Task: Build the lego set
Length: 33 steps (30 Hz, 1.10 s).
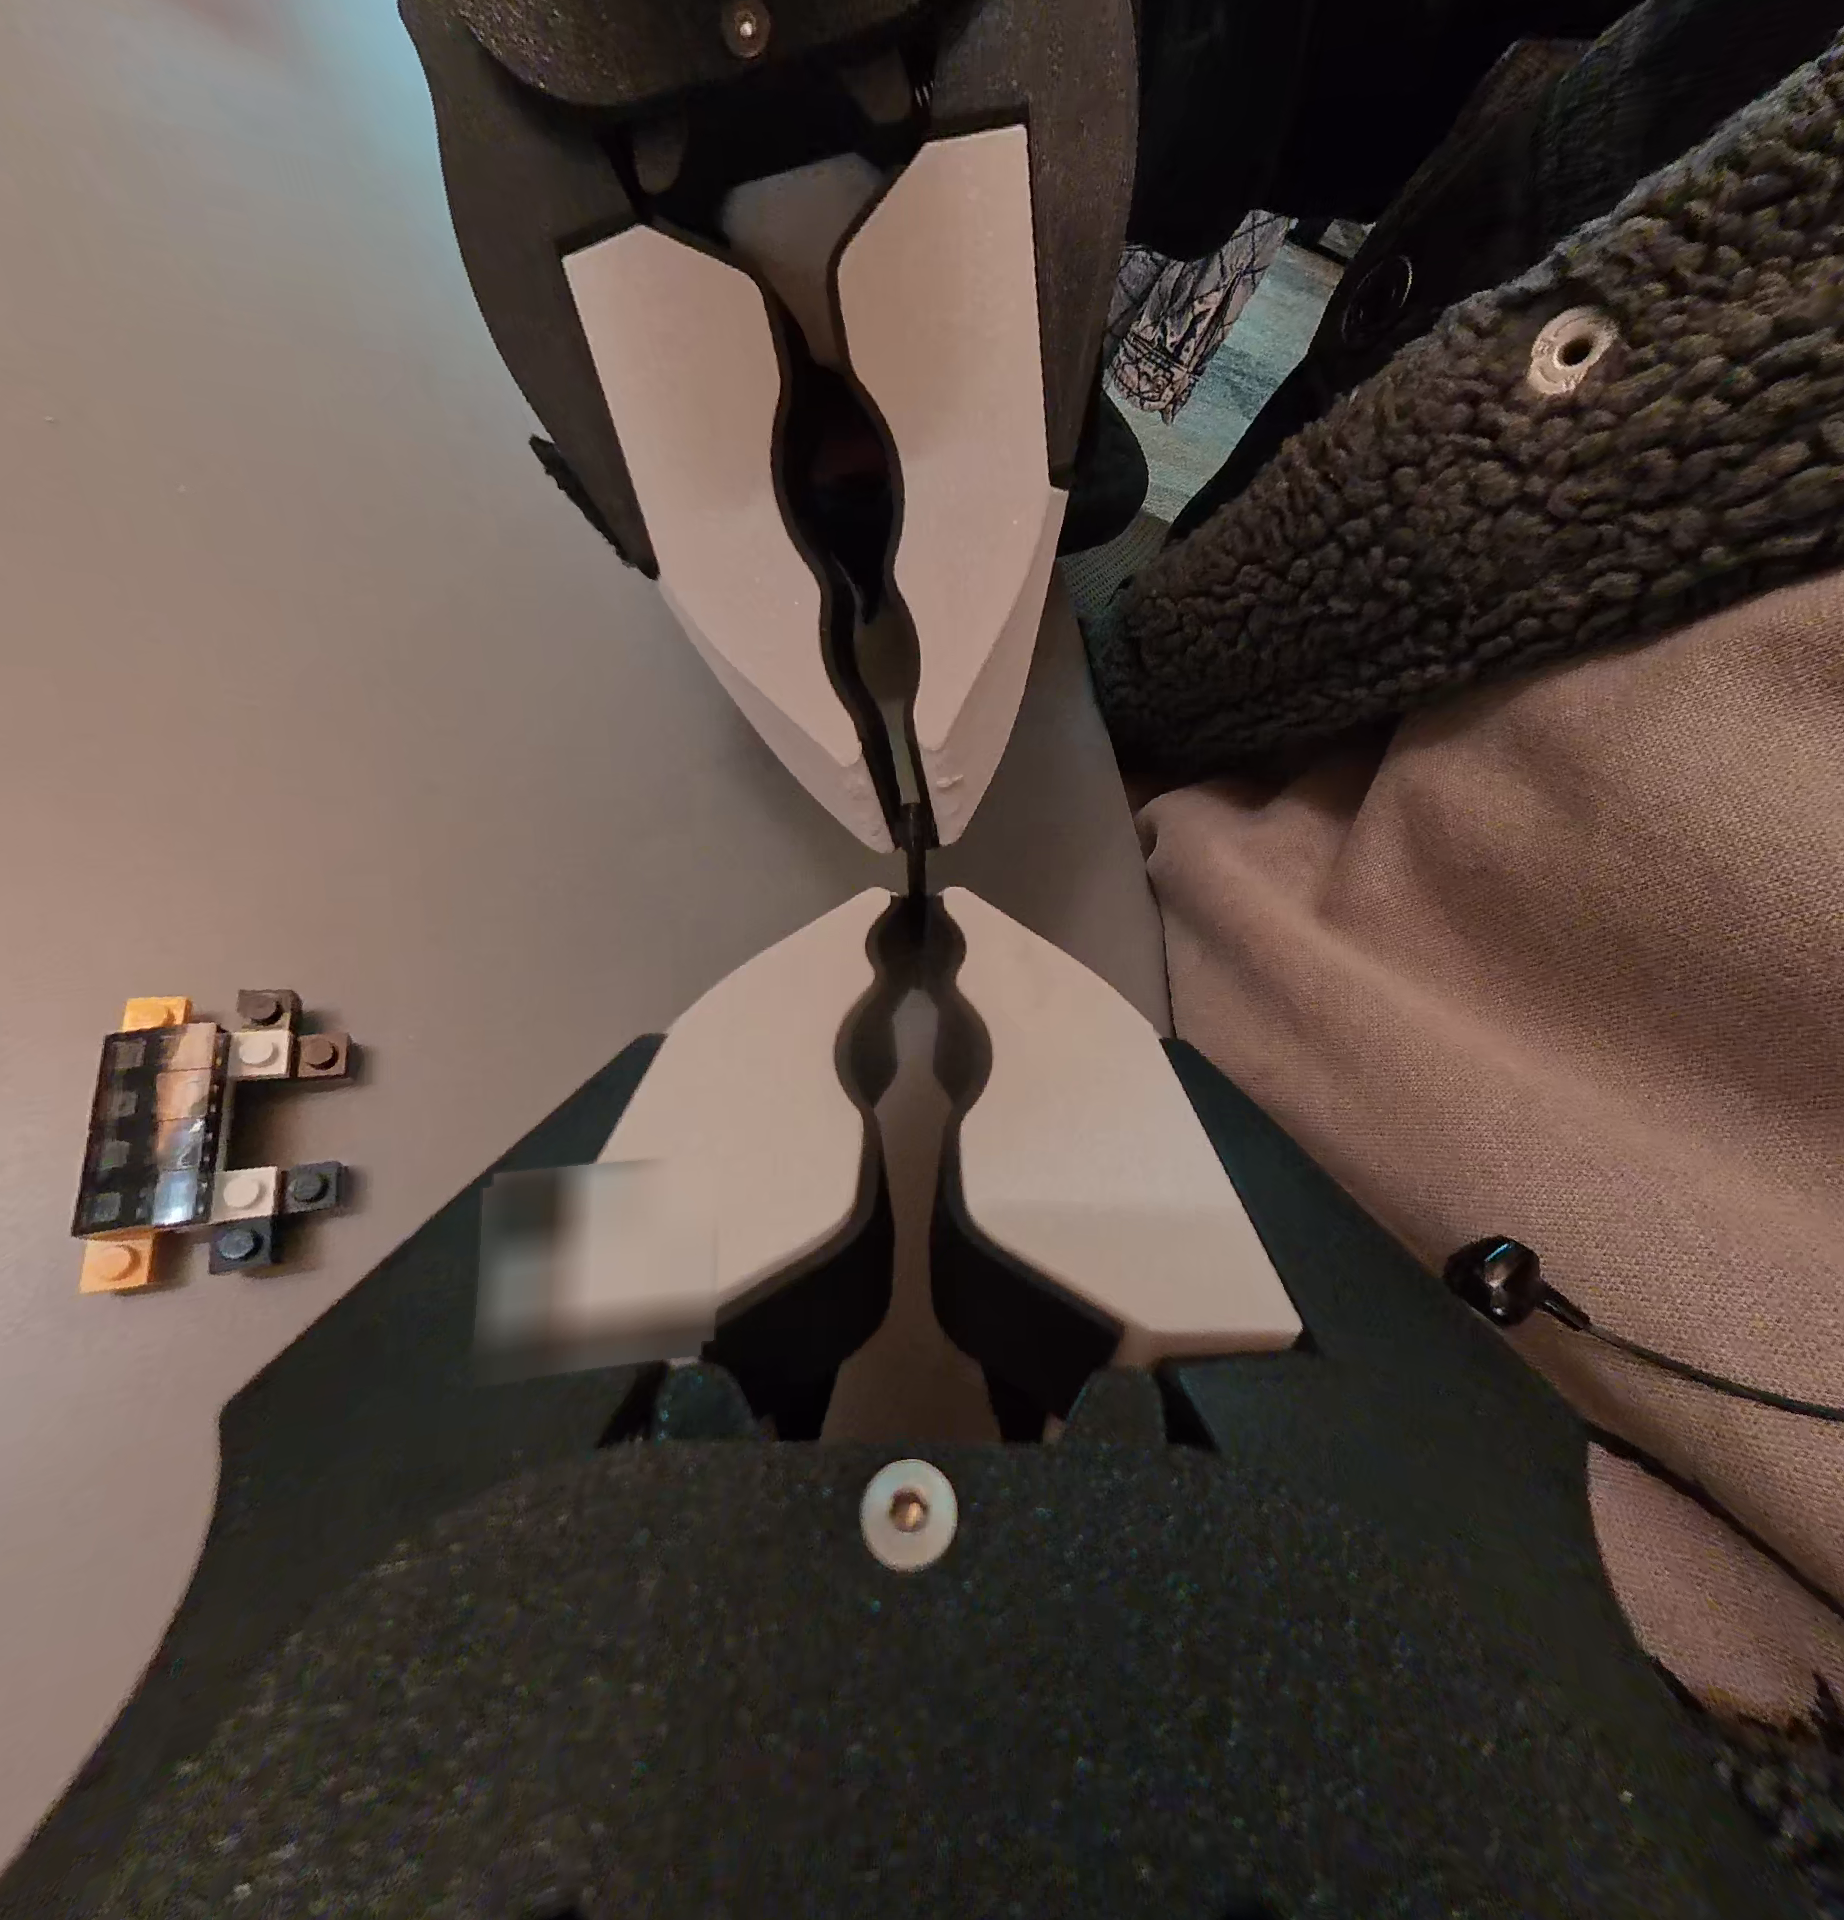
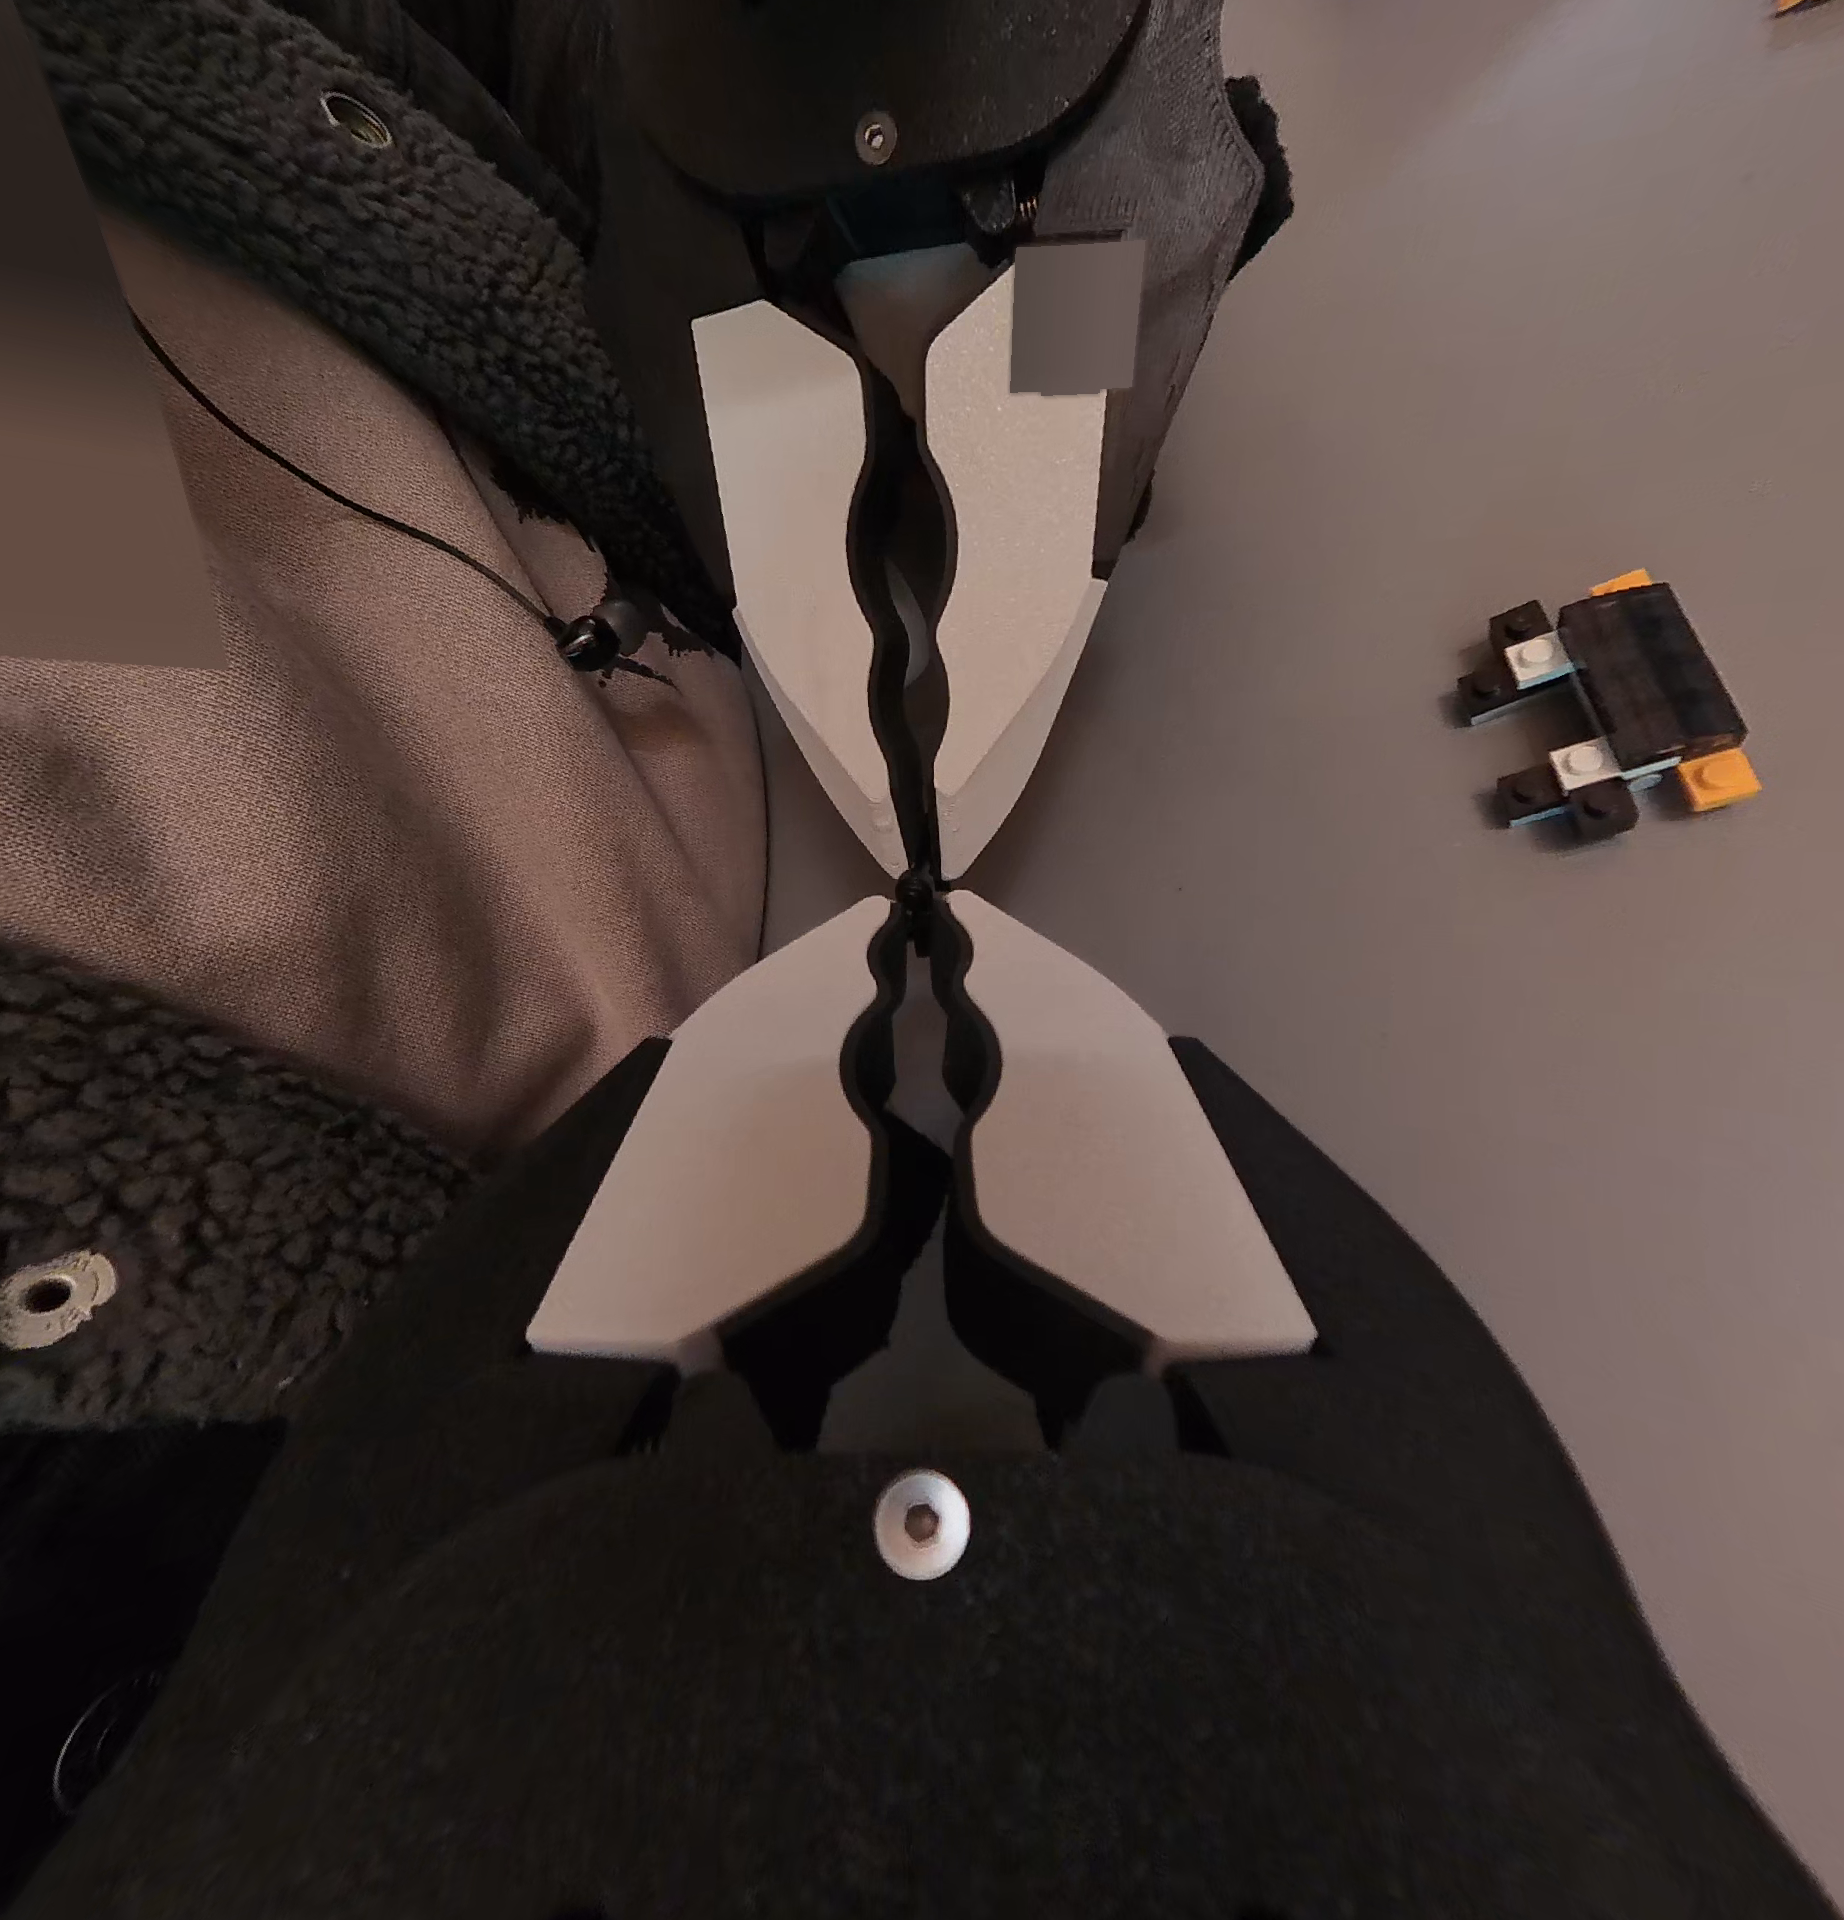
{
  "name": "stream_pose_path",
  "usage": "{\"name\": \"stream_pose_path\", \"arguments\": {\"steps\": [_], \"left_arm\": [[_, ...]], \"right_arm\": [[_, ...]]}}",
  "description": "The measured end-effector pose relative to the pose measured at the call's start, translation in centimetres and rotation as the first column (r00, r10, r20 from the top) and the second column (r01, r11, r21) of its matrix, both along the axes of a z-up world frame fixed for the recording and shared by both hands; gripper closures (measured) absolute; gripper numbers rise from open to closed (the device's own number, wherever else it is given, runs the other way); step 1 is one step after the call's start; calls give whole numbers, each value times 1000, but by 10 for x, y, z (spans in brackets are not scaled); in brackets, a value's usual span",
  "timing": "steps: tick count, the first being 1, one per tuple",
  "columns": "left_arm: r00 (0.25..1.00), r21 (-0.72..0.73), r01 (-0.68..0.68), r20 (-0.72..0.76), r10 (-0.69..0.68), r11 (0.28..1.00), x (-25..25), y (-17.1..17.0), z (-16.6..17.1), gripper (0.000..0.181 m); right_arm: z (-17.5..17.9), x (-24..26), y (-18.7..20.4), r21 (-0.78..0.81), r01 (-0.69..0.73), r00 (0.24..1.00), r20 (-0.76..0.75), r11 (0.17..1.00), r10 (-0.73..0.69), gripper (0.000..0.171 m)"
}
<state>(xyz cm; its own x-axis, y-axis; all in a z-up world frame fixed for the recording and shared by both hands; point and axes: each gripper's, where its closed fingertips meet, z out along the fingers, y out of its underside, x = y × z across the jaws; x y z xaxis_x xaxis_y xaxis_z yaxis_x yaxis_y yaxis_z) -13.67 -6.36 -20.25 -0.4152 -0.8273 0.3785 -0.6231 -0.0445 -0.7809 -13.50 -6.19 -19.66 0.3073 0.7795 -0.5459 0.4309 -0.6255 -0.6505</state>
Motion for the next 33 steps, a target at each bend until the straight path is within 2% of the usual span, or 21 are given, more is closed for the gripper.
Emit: {"name": "stream_pose_path", "arguments": {"steps": [14, 17, 19, 21, 25, 29, 33], "left_arm": [[1000, -12, 0, -5, 0, 1000, 0, 0, 0, 180], [1000, -34, -4, 4, 4, 999, 0, 1, 3, 180], [1000, -43, -11, -7, 10, 999, -2, 6, 1, 179], [1000, -150, -11, -16, 9, 989, -4, 9, 5, 179], [1000, -435, -10, -28, -2, 900, -6, 17, 15, 179], [1000, -638, -8, -21, -8, 770, -6, 23, 28, 180], [999, -755, 15, -8, -32, 656, -6, 22, 41, 179]], "right_arm": [[0, 0, 0, 13, 7, 1000, 7, 1000, -7, 167], [4, 1, 1, -3, 5, 999, -37, 1000, -5, 166], [8, 7, 4, 48, 7, 998, -59, 999, -4, 154], [15, 13, 9, 137, 31, 997, -72, 990, -21, 150], [14, 14, 12, 385, 2, 999, 36, 923, -17, 144], [20, 7, 18, 475, 36, 999, 9, 879, -46, 141], [30, 2, 23, 557, 41, 999, 1, 830, -50, 140]]}}
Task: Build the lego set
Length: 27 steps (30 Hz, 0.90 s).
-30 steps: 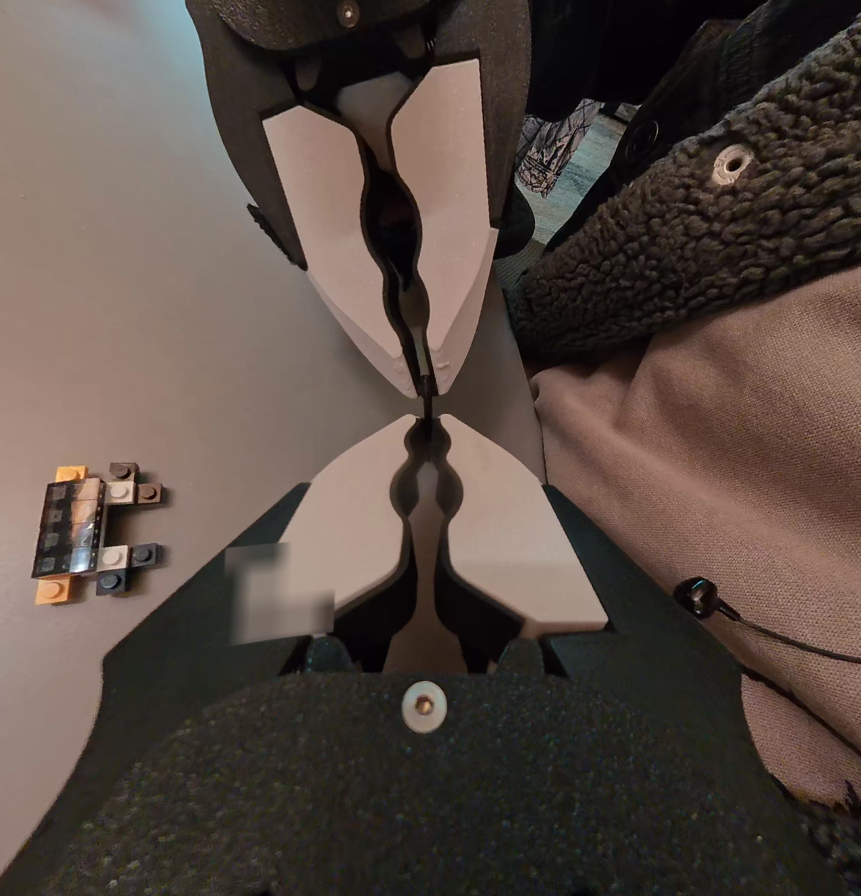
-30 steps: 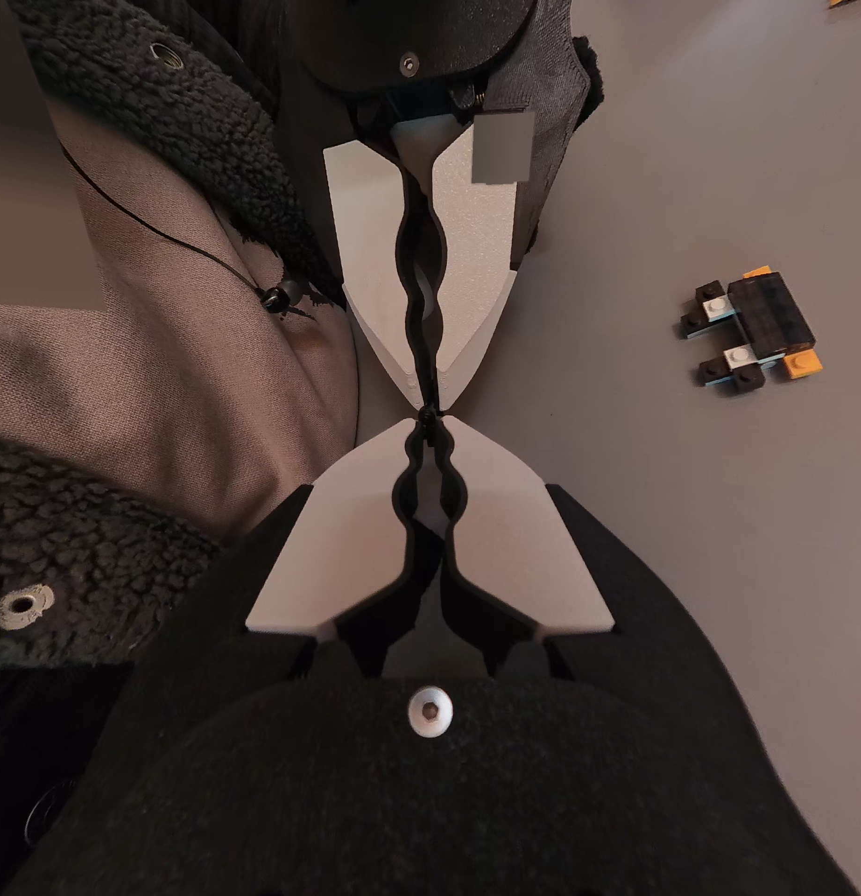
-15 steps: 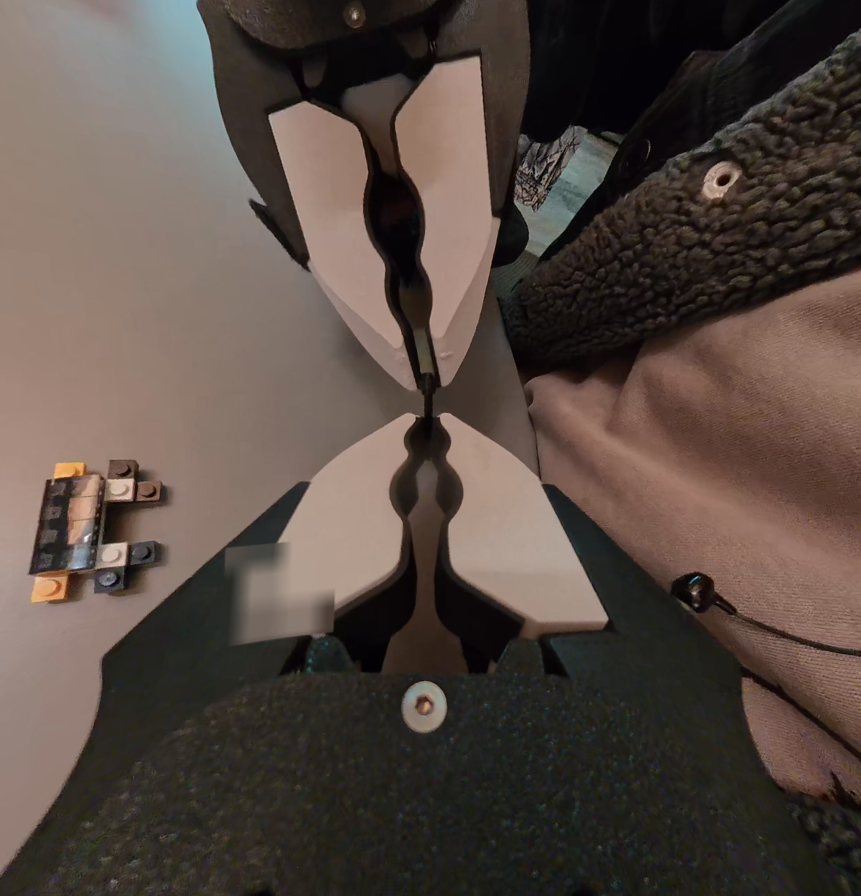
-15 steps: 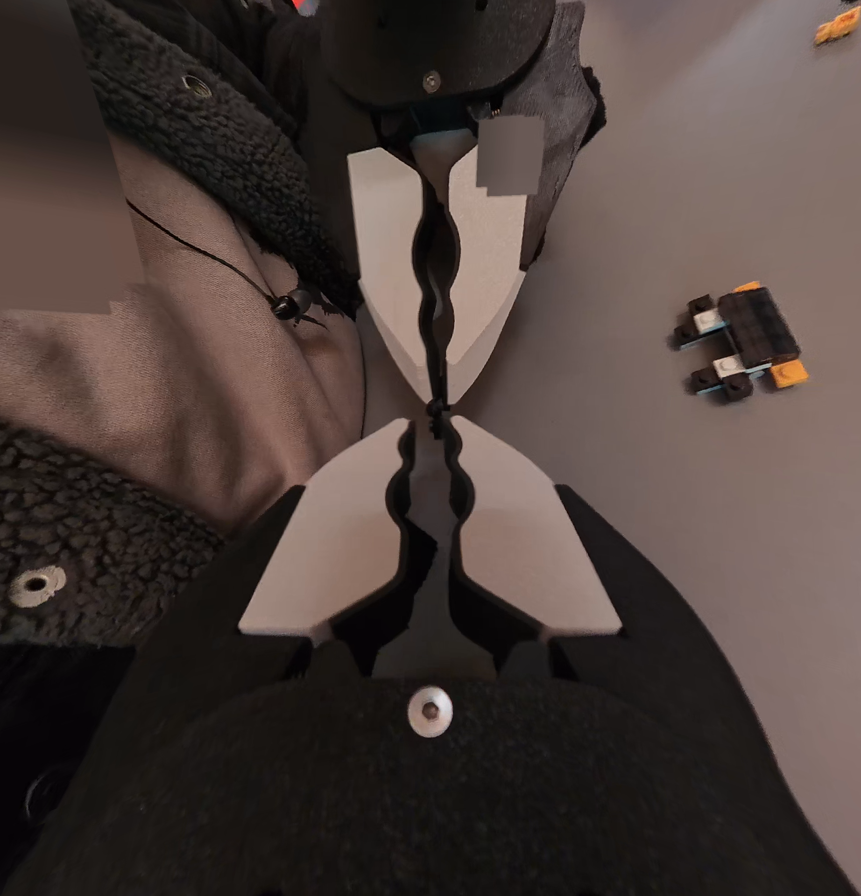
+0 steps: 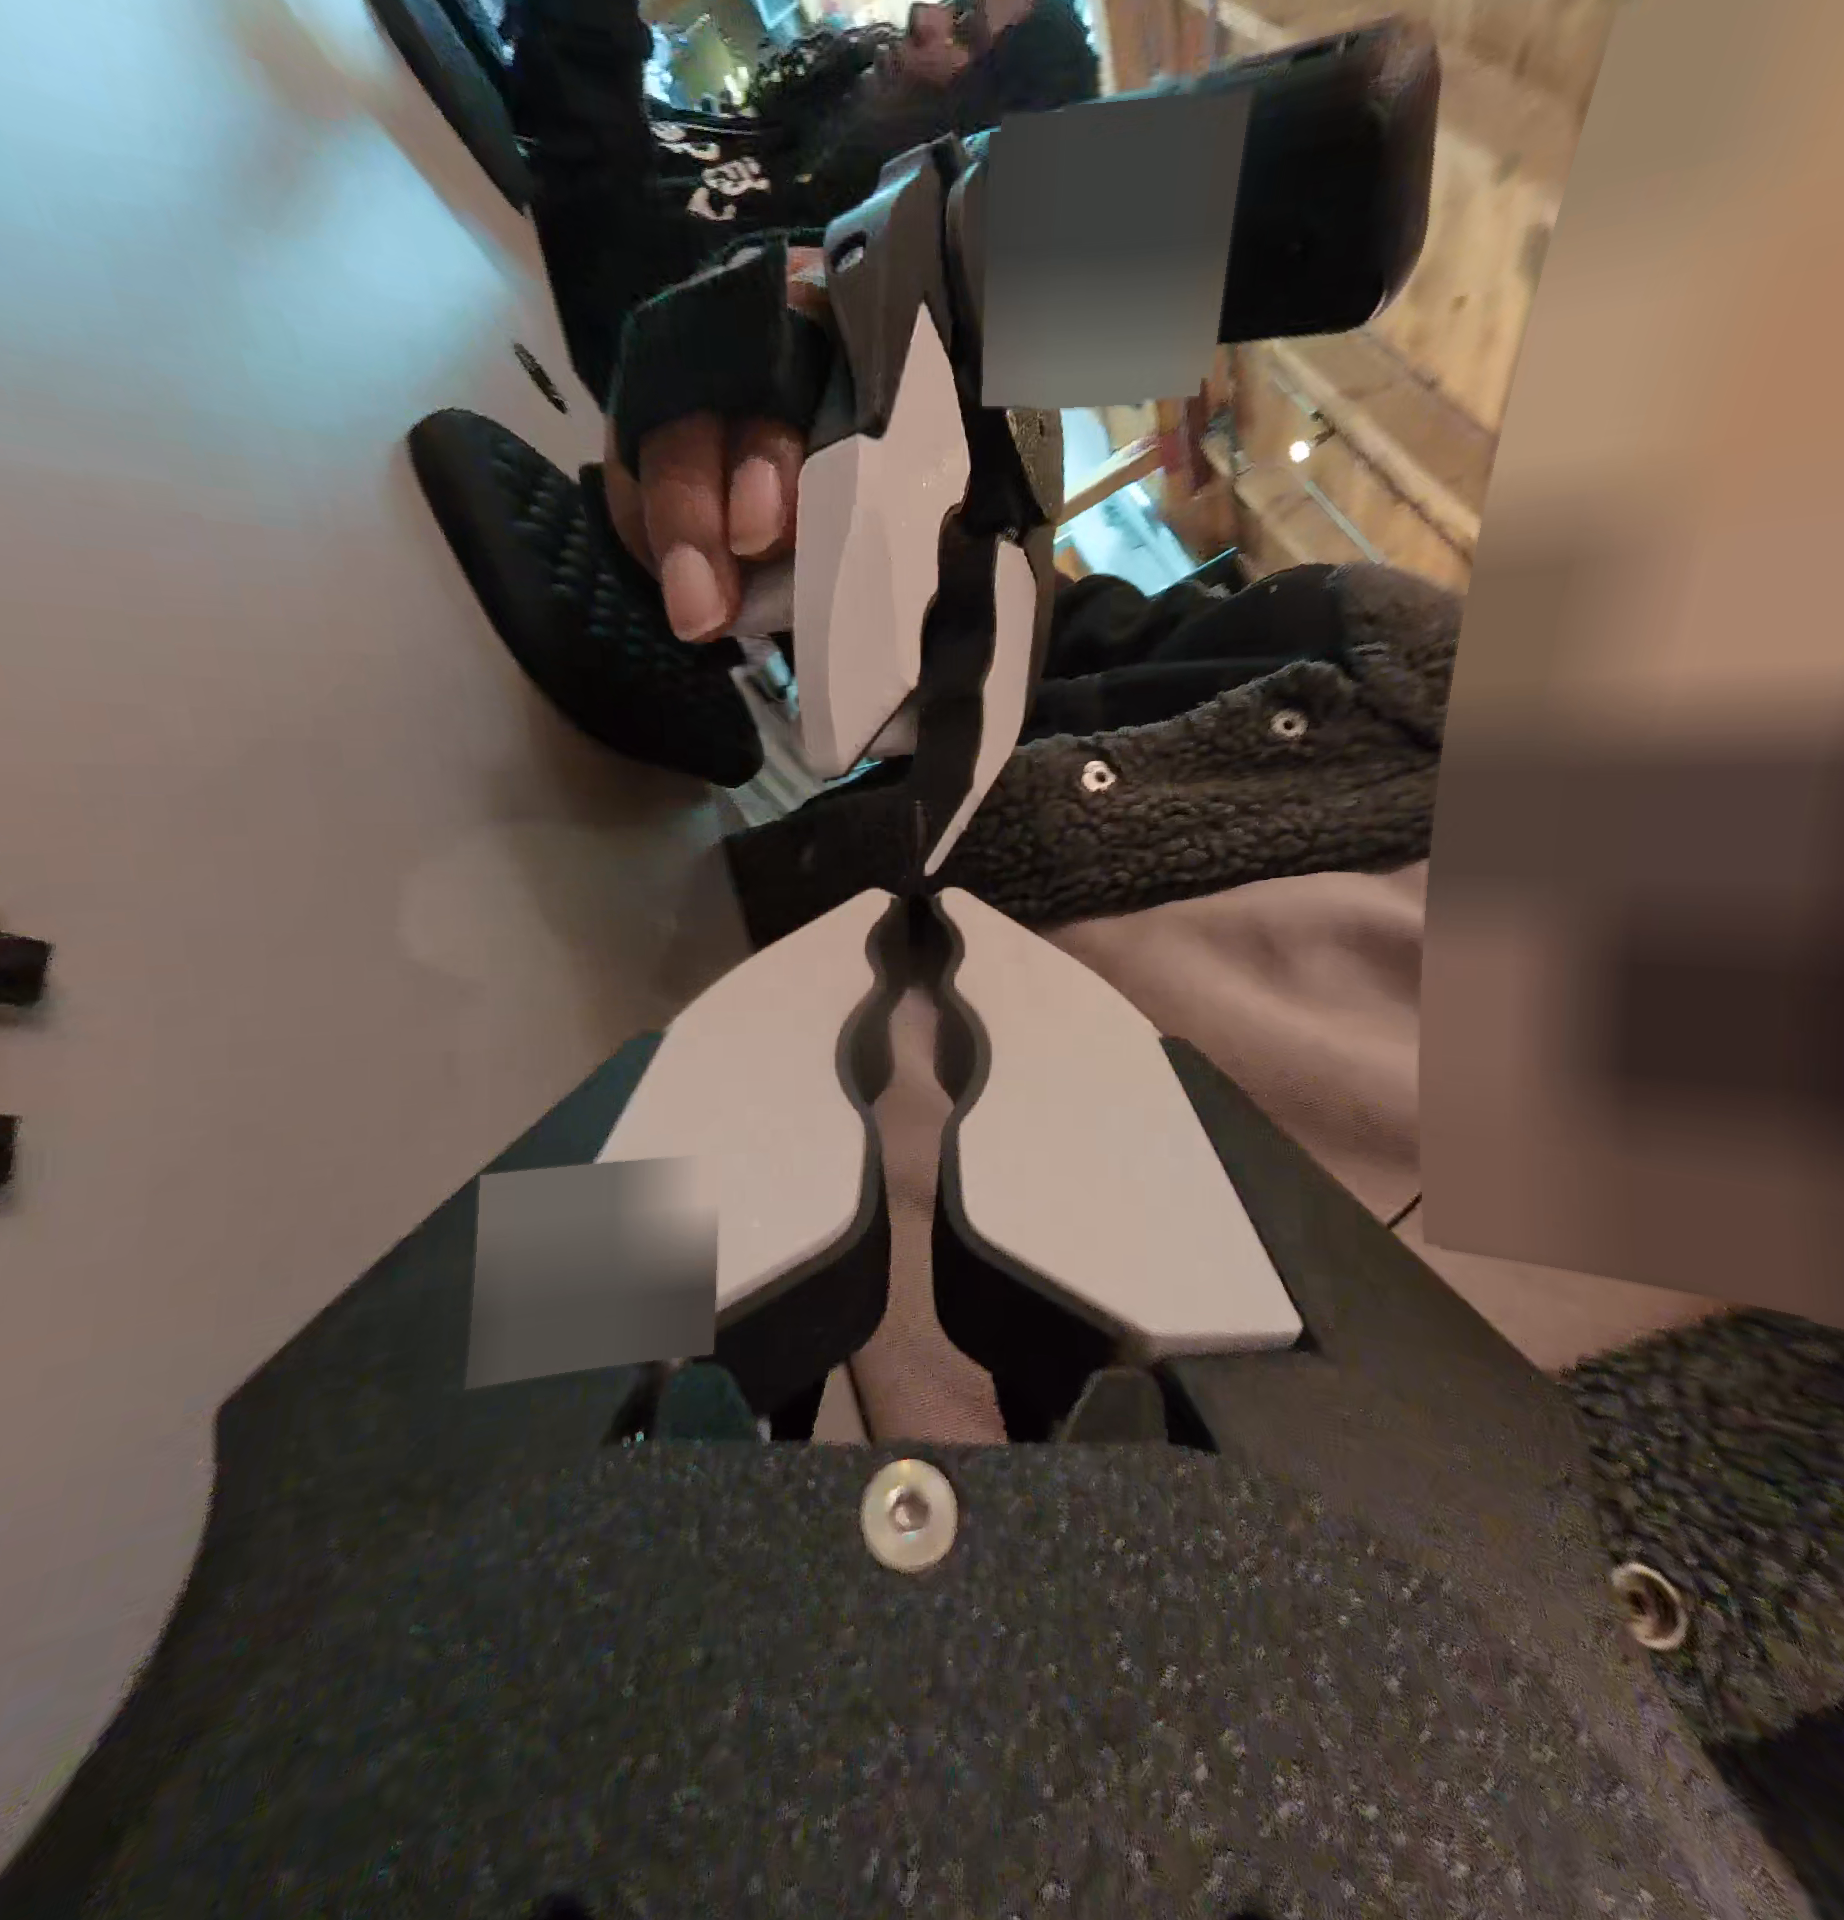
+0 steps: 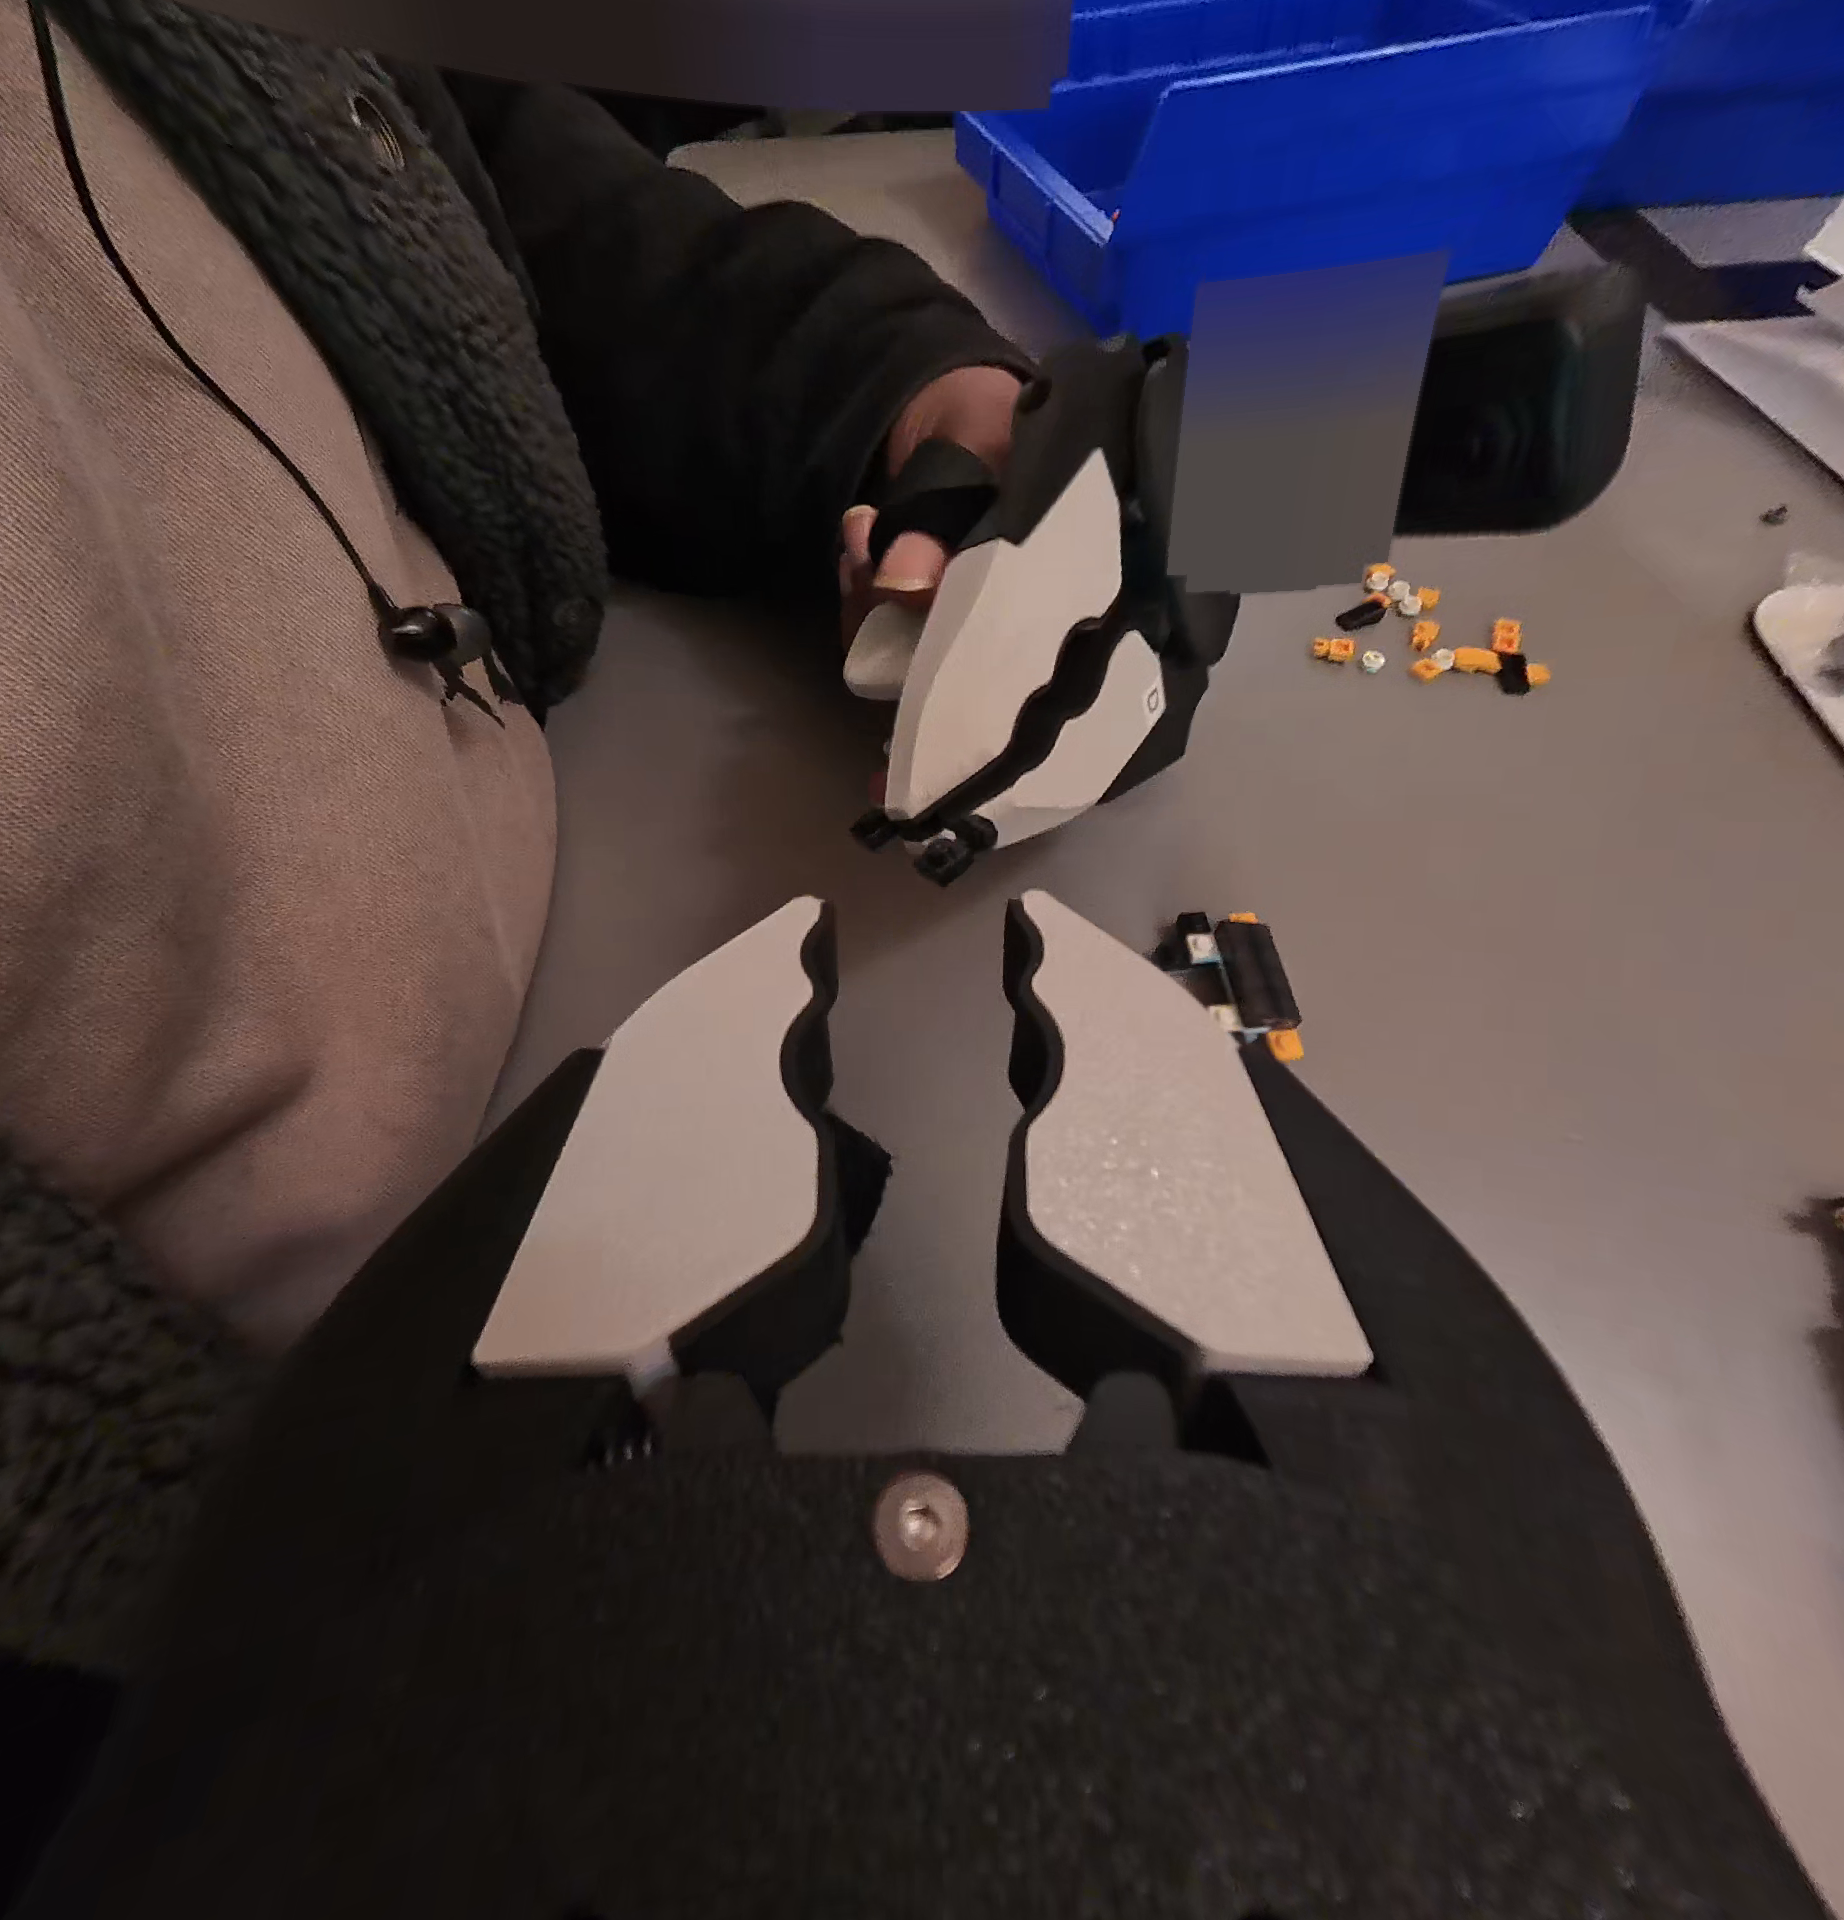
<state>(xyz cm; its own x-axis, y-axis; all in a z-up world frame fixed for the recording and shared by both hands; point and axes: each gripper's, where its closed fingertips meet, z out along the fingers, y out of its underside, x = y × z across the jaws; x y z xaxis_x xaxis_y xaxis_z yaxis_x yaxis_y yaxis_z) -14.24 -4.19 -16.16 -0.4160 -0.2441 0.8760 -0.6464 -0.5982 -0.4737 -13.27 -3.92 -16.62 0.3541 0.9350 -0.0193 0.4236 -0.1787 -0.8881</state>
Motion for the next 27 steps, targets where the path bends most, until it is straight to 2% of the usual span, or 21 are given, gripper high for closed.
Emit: {"name": "stream_pose_path", "arguments": {"steps": [6, 12, 16, 20, 23, 27], "left_arm": [[999, -67, 31, -20, -33, 997, -1, -4, 2, 180], [999, -63, 34, -36, -36, 997, -2, -5, 1, 180], [999, -60, 35, -35, -37, 998, -3, -4, 1, 180], [999, -61, 22, -29, -24, 998, -3, -1, 1, 180], [1000, 0, -9, 13, 9, 1000, -2, 2, 2, 179], [988, 194, -133, 108, 113, 972, 2, 15, 6, 161]], "right_arm": [[5, -5, -1, -28, -57, 998, 11, 998, 57, 141], [4, -12, 4, -54, -116, 993, 12, 992, 117, 145], [-1, -14, 5, -77, -146, 989, 20, 986, 148, 155], [-1, -13, 8, -73, -141, 990, 3, 987, 142, 156], [2, -13, 10, -72, -118, 993, -36, 990, 116, 156], [9, -6, 20, -59, -35, 994, -104, 998, 29, 156]]}}
